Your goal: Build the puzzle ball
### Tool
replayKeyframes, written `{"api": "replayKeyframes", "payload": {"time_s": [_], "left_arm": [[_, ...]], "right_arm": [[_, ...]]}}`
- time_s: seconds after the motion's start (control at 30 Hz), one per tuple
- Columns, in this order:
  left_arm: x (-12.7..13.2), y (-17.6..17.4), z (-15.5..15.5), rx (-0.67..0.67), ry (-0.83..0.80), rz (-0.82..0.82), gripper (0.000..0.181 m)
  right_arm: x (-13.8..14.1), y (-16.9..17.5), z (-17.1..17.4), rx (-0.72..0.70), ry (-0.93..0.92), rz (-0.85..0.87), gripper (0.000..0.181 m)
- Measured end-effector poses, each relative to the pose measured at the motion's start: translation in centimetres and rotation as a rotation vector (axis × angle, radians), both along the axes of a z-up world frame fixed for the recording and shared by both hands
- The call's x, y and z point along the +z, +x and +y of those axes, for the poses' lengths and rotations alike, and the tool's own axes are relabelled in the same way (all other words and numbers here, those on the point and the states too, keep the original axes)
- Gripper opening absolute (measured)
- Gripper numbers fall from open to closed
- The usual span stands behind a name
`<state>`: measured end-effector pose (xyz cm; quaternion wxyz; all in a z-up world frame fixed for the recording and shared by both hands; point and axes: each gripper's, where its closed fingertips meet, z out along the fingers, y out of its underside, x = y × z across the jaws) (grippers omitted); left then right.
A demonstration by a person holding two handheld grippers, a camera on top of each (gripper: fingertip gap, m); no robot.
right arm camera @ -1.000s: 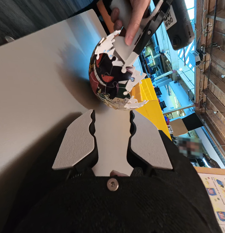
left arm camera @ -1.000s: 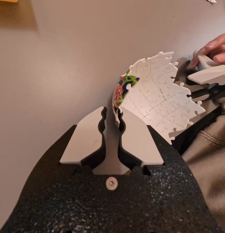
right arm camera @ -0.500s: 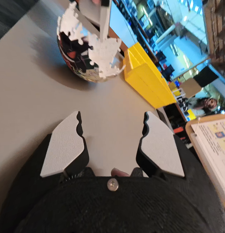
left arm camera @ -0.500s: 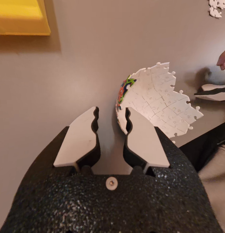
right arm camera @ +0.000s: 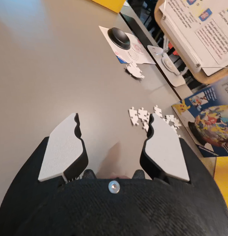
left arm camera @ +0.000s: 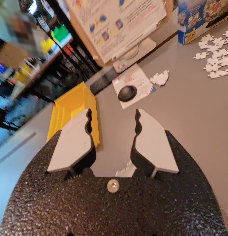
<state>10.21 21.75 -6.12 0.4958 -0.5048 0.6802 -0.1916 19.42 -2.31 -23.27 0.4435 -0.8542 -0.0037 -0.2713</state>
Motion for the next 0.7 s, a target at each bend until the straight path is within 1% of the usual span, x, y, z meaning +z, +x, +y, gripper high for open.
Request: {"api": "replayKeyframes", "payload": {"time_s": [0.03, 0.07, 0.1, 0.13, 0.2, 0.33, 0.4, 0.43, 0.5, 0.53, 0.57, 0.63, 0.67, 0.7], "left_arm": [[0.4, 1.5, -1.6, -0.023, 0.063, -0.033, 0.068], [0.6, 3.1, -3.0, -0.037, 0.111, -0.069, 0.072], [0.2, 4.5, -4.3, -0.042, 0.128, -0.079, 0.073], [-0.8, 5.8, -5.4, -0.043, 0.105, -0.057, 0.074], [-3.6, 8.0, -7.2, -0.027, 0.002, -0.003, 0.076], [-9.6, 11.2, -9.5, 0.024, -0.196, 0.059, 0.079], [-12.5, 12.2, -10.1, 0.065, -0.231, 0.099, 0.078], [-13.7, 12.6, -10.6, 0.063, -0.239, 0.118, 0.078], [-15.3, 13.5, -12.1, 0.022, -0.265, 0.125, 0.076], [-15.8, 13.9, -13.0, -0.010, -0.281, 0.126, 0.072], [-16.2, 14.1, -13.8, -0.045, -0.294, 0.136, 0.070], [-17.0, 14.5, -14.9, -0.086, -0.313, 0.166, 0.070], [-17.2, 14.6, -15.4, -0.104, -0.323, 0.177, 0.069], [-17.5, 14.8, -15.9, -0.119, -0.336, 0.186, 0.068]], "right_arm": [[0.2, 0.4, -0.7, -0.001, 0.018, -0.014, 0.103], [0.5, 1.0, -1.4, -0.007, 0.045, -0.033, 0.103], [0.9, 1.5, -1.9, -0.019, 0.081, -0.048, 0.101], [1.1, 1.8, -2.3, -0.028, 0.116, -0.054, 0.099], [1.1, 2.4, -3.2, -0.036, 0.155, -0.079, 0.097], [0.7, 4.4, -5.4, -0.093, 0.138, -0.171, 0.097], [1.4, 5.3, -6.6, -0.135, 0.177, -0.194, 0.097], [2.0, 5.4, -6.9, -0.137, 0.222, -0.194, 0.098], [3.4, 5.3, -7.6, -0.124, 0.307, -0.197, 0.098], [3.9, 5.4, -8.0, -0.123, 0.331, -0.192, 0.099], [4.3, 5.4, -8.2, -0.113, 0.356, -0.187, 0.099], [5.3, 4.4, -8.2, -0.051, 0.422, -0.169, 0.099], [5.8, 3.4, -7.8, 0.012, 0.453, -0.147, 0.097], [6.0, 2.1, -7.1, 0.090, 0.473, -0.116, 0.092]]}}
